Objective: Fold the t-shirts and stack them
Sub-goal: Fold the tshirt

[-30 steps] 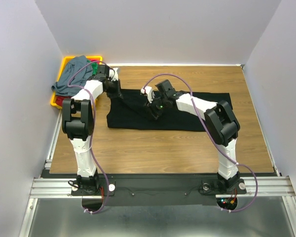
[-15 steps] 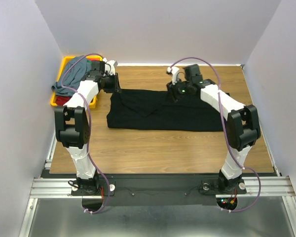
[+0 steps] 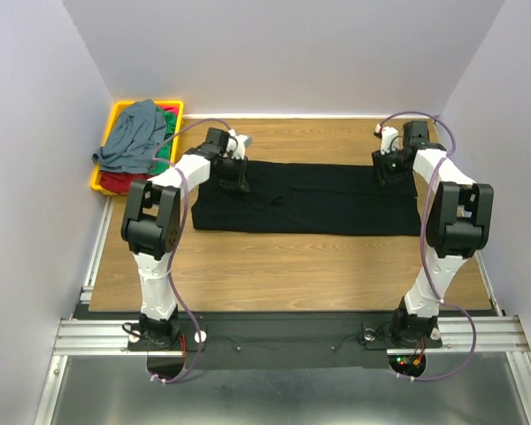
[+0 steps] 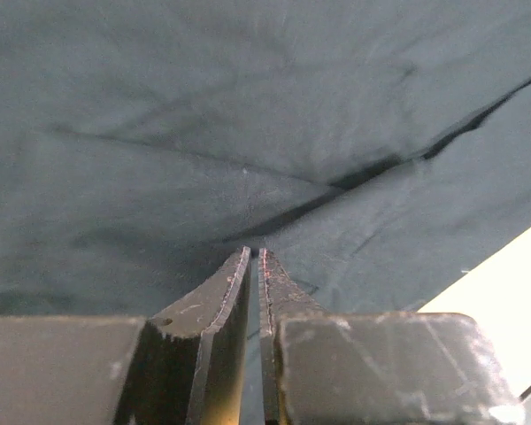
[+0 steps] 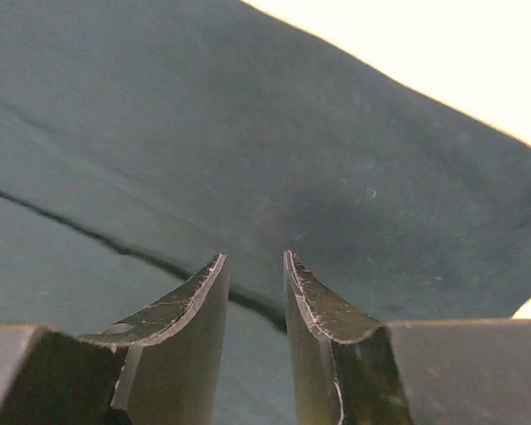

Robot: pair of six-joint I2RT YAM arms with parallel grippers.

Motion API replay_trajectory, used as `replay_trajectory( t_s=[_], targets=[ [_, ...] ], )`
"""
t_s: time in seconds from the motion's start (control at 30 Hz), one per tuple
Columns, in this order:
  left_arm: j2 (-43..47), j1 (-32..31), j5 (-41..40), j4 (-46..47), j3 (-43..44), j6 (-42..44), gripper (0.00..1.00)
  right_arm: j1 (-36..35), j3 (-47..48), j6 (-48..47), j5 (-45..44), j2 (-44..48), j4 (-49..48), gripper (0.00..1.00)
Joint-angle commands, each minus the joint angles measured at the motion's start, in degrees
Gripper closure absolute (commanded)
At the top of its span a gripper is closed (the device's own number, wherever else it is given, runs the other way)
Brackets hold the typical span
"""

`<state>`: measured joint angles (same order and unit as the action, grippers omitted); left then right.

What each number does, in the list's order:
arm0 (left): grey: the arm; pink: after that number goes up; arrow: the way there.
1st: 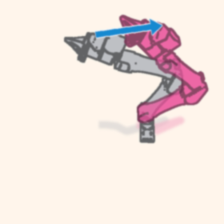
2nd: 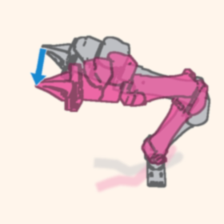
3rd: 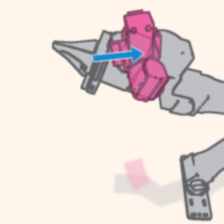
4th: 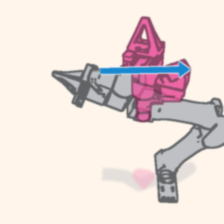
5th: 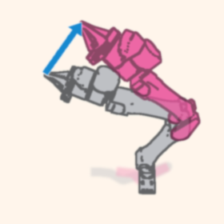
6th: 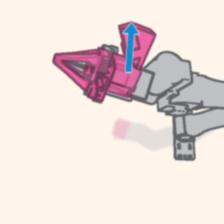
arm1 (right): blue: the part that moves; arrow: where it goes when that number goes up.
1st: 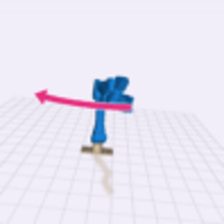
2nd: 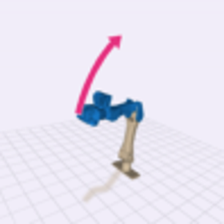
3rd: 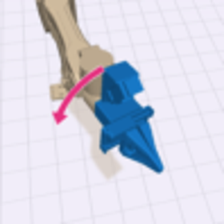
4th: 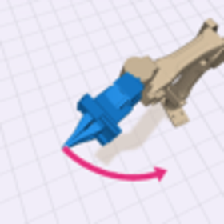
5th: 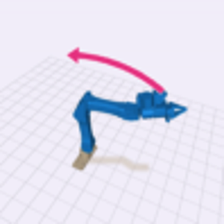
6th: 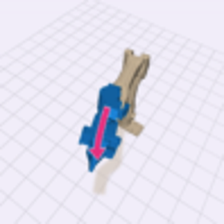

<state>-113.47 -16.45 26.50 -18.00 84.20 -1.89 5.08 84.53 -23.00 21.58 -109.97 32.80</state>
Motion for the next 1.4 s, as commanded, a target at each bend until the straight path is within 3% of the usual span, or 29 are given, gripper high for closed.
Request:
replay_trajectory(
  t_s=[0.0, 0.23, 0.33, 0.43, 0.53, 0.57, 0.63, 0.7, 0.77, 0.83, 1.1, 1.37],
  targets=[
    [-2.10, -0.51, -5.82, -2.21, 0.34, 1.36, 0.80, -1.13, -1.73, -4.33, -3.91, -2.61, 2.10, 0.63],
    [-10.00, -0.43, -12.08, -7.13, 7.19, 7.42, 0.82, -1.13, -10.26, -6.61, -5.24, -2.18, 5.17, 0.65],
    [-15.35, -0.43, -15.51, -9.42, 14.30, 10.76, 0.82, -1.30, -13.68, -6.26, -2.61, -0.16, 8.85, 0.66],
    [-21.68, -0.43, -16.75, -13.98, 28.08, 14.44, 0.83, -3.14, -17.89, -5.56, 2.47, 3.27, 13.07, 0.65],
    [-33.78, -2.27, -16.75, -20.13, 48.28, 18.74, 0.83, -11.21, -21.76, -5.12, 10.20, 7.31, 17.03, 0.65],
    [-35.66, -4.27, -17.35, -22.84, 58.08, 20.16, 0.83, -17.32, -22.21, -4.25, 11.71, 8.27, 17.73, 0.64],
    [-35.25, -7.09, -24.43, -22.17, 61.78, 22.97, 0.83, -23.16, -21.43, -1.27, 17.14, 9.86, 17.83, 0.64],
    [-29.30, -8.86, -26.06, -13.59, 51.81, 24.83, 0.83, -23.45, -19.68, -0.03, 21.03, 10.04, 19.05, 0.64],
    [-18.00, -8.78, -25.97, -5.24, 36.48, 23.78, 0.81, -23.10, -17.39, -0.45, 20.35, 10.74, 21.33, 0.64],
    [-10.06, -8.51, -26.06, 1.81, 28.60, 22.73, 0.77, -21.44, -15.10, -1.51, 18.33, 13.45, 21.43, 0.64],
    [-0.79, -7.37, -22.81, 1.31, 19.95, 15.17, 0.75, -19.94, -13.60, -2.22, 10.85, 12.25, 15.82, 0.64],
    [-7.36, -5.53, -15.61, -5.72, 20.47, 9.46, 0.80, -20.11, -17.63, 0.32, 10.58, 7.32, 9.93, 0.71]
  ],
)
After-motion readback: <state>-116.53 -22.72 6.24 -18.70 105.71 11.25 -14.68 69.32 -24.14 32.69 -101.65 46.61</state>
